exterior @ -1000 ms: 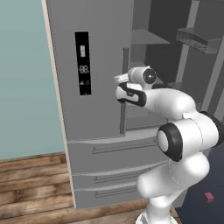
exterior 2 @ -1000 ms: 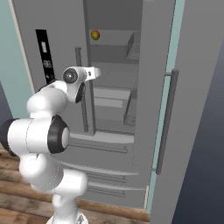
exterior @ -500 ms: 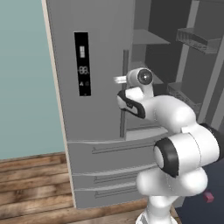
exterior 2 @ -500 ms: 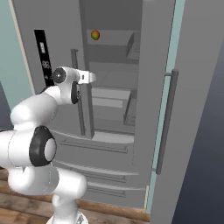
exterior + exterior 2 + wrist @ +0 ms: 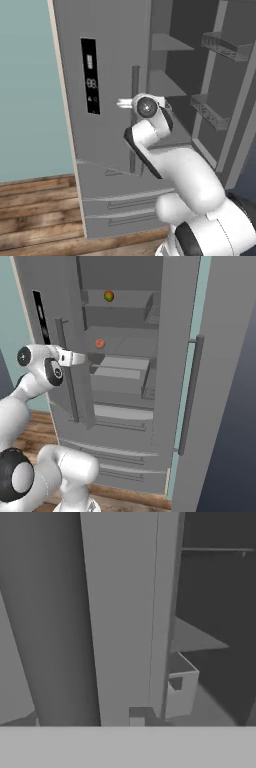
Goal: Retrieve the mango and peach from the fridge and place them into the bowl on the dining table.
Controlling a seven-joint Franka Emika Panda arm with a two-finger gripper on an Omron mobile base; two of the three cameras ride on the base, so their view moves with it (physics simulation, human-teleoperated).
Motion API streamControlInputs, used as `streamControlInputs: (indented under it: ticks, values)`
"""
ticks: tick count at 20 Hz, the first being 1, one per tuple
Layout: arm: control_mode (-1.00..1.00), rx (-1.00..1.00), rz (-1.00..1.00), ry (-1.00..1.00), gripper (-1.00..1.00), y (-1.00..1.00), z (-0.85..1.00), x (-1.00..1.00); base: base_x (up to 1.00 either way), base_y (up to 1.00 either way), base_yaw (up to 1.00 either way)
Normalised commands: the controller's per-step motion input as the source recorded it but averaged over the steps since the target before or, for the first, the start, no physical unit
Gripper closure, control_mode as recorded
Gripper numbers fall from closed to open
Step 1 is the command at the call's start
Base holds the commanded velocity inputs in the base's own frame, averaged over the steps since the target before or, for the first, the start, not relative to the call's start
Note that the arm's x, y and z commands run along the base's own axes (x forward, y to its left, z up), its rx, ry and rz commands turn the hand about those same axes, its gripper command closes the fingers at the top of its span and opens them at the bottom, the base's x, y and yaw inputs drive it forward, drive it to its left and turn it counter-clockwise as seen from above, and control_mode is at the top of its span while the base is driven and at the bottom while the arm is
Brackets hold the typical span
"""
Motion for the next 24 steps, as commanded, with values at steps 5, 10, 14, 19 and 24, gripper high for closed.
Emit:
streamControlInputs:
  ticks: [5,10,14,19,24]
  values:
    - [-1.00,0.02,-0.13,0.02,1.00,0.49,0.04,-1.00,0.00,0.00,0.00]
    - [-1.00,0.00,-0.05,0.18,1.00,0.52,0.30,-0.94,0.00,0.00,0.00]
    - [-1.00,0.00,0.00,0.30,-1.00,0.64,0.62,-0.76,0.00,0.00,0.00]
    - [-1.00,0.00,0.00,0.28,-1.00,0.16,0.51,-0.66,0.00,0.00,0.00]
    - [-1.00,0.00,0.06,0.03,-1.00,-0.01,0.07,-0.92,0.00,0.00,0.00]
